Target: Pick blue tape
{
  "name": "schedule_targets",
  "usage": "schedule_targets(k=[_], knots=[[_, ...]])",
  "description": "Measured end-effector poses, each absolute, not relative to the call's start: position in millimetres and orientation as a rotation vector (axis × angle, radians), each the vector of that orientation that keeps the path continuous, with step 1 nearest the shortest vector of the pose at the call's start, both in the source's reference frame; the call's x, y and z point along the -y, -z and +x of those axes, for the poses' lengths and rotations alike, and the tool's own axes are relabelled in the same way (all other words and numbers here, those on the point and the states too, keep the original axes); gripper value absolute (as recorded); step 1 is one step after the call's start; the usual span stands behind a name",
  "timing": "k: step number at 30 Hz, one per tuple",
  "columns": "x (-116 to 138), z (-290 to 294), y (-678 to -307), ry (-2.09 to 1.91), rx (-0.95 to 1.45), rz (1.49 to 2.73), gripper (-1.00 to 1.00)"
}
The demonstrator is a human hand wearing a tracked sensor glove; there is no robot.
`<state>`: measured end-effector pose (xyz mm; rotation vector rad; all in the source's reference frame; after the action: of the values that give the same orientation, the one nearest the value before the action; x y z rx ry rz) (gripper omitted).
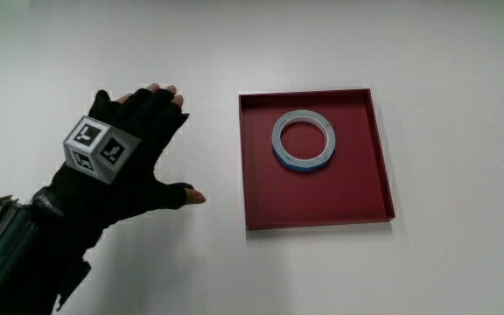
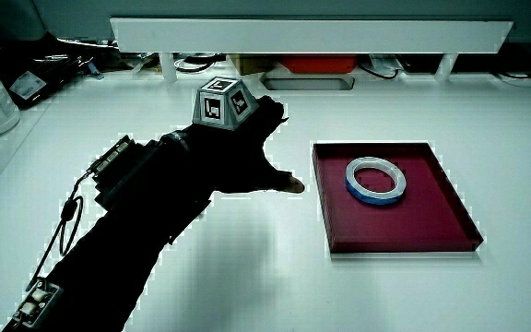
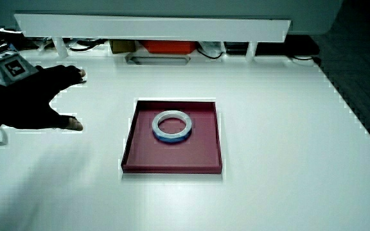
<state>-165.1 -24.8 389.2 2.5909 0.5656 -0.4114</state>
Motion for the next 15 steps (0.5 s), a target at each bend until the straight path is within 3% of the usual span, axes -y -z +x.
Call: schedule_targets(k=[5, 10, 11, 15], knots=[[26.2, -149.4, -397.4, 0.406, -0.627, 2.616, 0.0], [30.7, -134.8, -421.9, 0.537, -0.61, 2.564, 0.0], [32.1, -127.9, -418.6, 0.451, -0.703, 2.598, 0.0], [33.3, -113.0, -434.9, 0.487, -0.648, 2.568, 0.0]])
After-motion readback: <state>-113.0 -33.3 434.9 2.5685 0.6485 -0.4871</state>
